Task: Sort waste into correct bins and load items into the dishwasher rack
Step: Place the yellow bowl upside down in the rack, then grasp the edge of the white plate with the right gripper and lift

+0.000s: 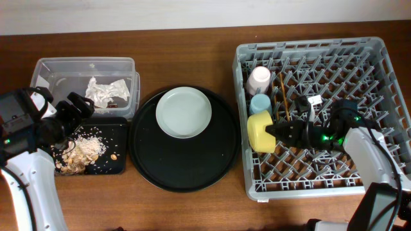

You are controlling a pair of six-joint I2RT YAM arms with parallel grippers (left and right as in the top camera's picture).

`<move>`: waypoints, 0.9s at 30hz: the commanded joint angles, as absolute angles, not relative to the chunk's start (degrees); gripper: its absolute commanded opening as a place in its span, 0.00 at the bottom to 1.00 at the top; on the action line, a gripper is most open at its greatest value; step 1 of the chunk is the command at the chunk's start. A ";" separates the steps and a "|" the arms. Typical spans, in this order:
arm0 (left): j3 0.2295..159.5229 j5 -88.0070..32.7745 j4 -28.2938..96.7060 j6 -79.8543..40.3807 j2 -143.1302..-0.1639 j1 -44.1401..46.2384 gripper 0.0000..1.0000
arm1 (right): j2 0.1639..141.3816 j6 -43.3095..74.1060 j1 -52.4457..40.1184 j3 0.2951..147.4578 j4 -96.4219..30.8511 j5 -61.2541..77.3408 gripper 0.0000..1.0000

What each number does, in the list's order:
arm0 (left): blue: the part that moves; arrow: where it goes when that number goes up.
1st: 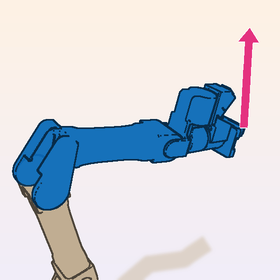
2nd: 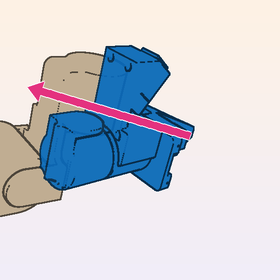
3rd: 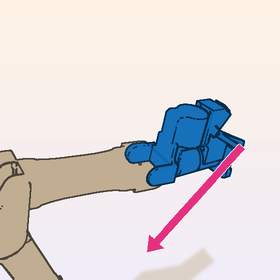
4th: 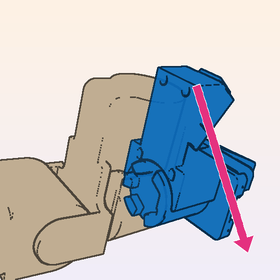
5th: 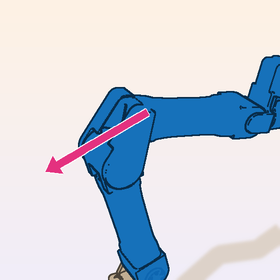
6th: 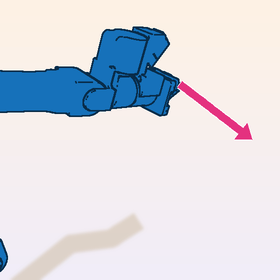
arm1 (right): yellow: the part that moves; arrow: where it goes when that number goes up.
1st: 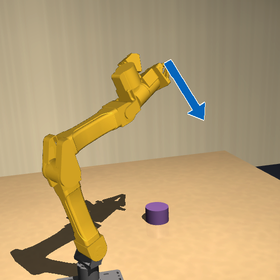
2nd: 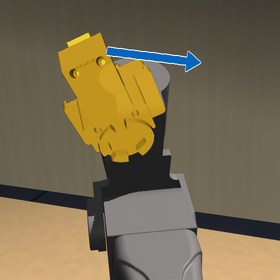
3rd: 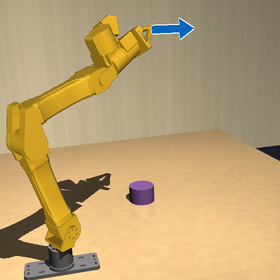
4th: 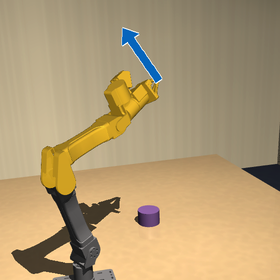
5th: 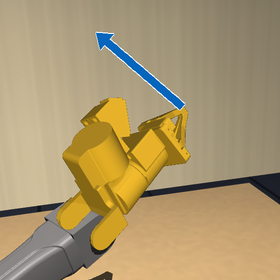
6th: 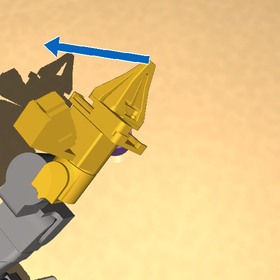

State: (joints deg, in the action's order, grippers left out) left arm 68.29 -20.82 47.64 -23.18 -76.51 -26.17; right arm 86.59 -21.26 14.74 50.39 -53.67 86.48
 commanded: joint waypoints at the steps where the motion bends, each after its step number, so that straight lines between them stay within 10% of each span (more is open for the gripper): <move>1: 69.06 -21.21 47.66 -22.63 -76.27 -26.33 0.99 | 86.96 -22.24 17.30 50.04 -53.54 84.93 0.14; 10: 69.06 -21.21 47.66 -22.65 -76.27 -26.33 0.99 | 86.96 -20.51 32.88 50.87 -53.47 80.09 0.53; 16: 69.06 -21.21 47.66 -22.63 -76.27 -26.33 0.99 | 84.62 -9.96 33.61 65.63 -60.27 57.47 0.52; 27: 69.06 -21.21 47.66 -22.65 -76.27 -26.33 0.99 | 91.05 8.49 -32.77 77.43 -40.64 -5.37 0.56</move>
